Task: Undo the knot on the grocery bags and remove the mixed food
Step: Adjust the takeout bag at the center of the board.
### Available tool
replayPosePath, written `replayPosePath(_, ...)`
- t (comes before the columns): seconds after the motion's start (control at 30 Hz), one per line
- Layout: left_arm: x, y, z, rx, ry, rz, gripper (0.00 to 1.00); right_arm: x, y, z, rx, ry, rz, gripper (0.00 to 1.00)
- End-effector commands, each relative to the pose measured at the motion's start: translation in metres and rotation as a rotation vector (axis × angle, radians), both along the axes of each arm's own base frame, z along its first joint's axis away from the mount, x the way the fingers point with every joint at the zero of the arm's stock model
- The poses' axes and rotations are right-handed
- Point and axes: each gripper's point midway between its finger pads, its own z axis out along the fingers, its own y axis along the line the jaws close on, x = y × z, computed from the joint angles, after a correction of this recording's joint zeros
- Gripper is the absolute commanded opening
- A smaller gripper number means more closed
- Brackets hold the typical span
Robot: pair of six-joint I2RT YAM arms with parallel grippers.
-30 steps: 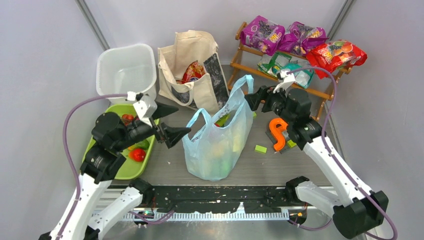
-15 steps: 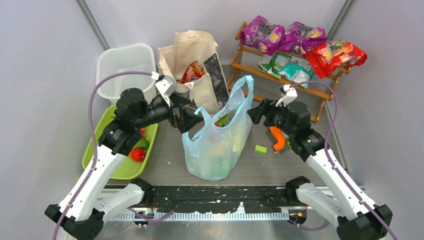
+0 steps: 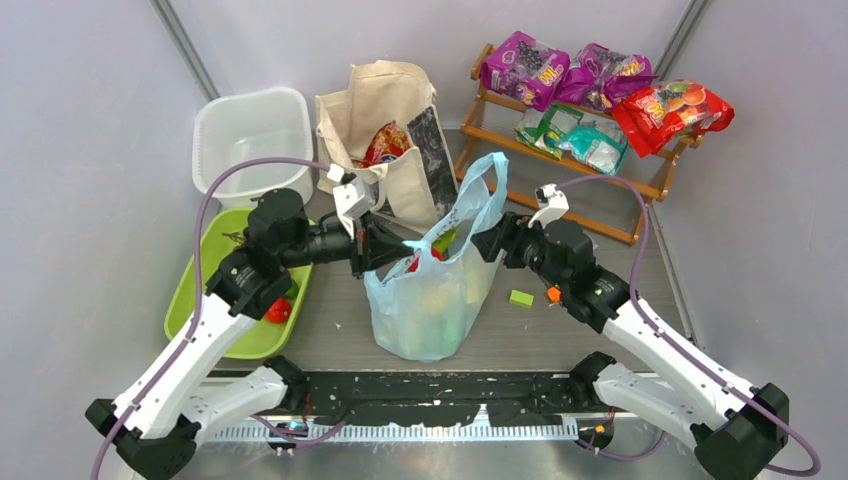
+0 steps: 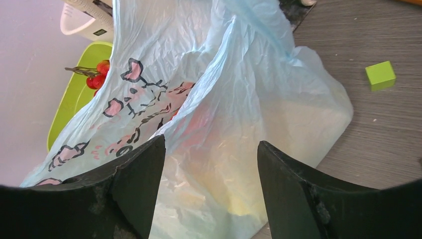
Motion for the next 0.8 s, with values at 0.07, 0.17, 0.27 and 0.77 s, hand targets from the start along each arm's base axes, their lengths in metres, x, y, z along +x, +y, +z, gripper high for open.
replayPosePath(0.07, -0.059, -0.006, 0.019, -0.084, -0.077, -0.290, 0.00, 0.015, 0.005, 0.027, 0.112, -0.051, -0.101, 0.75)
replayPosePath(0.17, -0.073, -0.006, 0.008, -0.048, -0.059, -0.354, 0.00, 0.017, 0.011, 0.028, 0.117, -0.048, -0.096, 0.76)
replayPosePath(0.27, -0.078, -0.005, -0.008, 0.024, -0.062, -0.367, 0.00, 0.015, 0.016, 0.031, 0.145, -0.050, -0.088, 0.77)
replayPosePath(0.77, -0.122, 0.001, -0.076, 0.265, 0.086, -0.542, 0.00, 0.014, 0.032, 0.033, 0.157, -0.041, -0.058, 0.78)
